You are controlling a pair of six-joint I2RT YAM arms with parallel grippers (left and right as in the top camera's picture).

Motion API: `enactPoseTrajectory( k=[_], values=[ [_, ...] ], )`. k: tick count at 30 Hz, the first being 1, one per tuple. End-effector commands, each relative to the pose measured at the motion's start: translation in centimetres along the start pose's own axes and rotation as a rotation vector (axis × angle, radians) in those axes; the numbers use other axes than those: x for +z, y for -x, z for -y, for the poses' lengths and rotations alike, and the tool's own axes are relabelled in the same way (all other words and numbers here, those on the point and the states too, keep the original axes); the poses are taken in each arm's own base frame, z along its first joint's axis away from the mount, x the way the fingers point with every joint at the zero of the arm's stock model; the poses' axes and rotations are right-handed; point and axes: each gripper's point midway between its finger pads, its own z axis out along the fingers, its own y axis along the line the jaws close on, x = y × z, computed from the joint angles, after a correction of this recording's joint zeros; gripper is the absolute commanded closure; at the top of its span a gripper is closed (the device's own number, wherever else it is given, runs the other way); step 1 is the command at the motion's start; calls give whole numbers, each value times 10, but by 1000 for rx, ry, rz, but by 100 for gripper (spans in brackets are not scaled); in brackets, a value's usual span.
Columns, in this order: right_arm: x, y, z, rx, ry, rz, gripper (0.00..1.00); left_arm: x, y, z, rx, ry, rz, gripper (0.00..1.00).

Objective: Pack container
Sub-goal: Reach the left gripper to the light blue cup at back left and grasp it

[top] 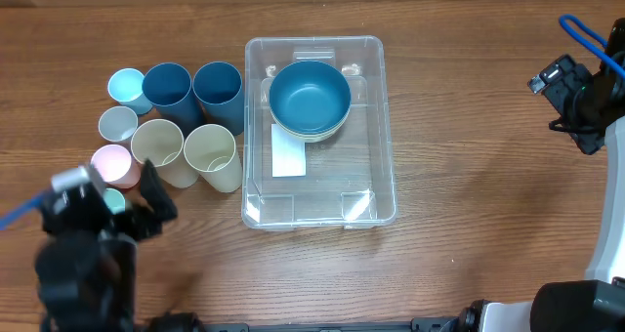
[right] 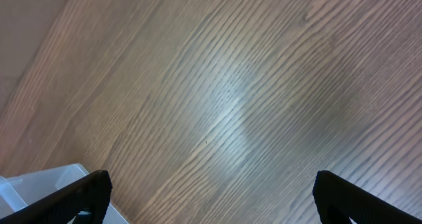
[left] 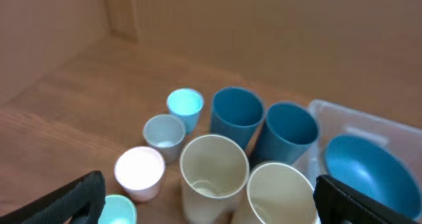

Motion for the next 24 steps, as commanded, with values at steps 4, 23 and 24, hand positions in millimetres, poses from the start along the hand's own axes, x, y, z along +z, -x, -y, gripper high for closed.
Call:
enactPoseTrajectory(
  k=[4,23,24],
  values=[
    [-2,2,-1,5,7,8,0,45,57,11,120,75,-138,0],
    [-2,2,-1,5,7,8,0,128,120,-46,28,199,-198,0],
    [-2,2,-1,5,7,8,0,134,118,-51,-3,210,-205,0]
  ],
)
